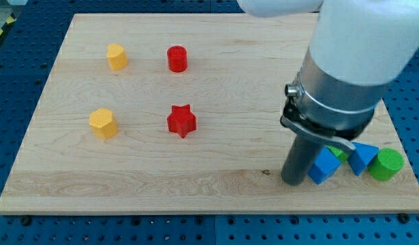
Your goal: Point at the red star
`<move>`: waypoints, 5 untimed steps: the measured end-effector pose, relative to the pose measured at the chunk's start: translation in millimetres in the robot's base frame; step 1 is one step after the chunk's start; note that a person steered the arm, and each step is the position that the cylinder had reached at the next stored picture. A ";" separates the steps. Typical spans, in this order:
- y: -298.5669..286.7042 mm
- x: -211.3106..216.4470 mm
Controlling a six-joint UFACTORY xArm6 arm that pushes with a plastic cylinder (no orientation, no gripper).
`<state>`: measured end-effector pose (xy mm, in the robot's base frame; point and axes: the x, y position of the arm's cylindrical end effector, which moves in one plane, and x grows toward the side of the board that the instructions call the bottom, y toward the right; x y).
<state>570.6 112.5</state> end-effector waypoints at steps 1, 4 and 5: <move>-15.3 -60.2; -123.6 -141.7; -172.8 -141.7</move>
<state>429.0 -60.3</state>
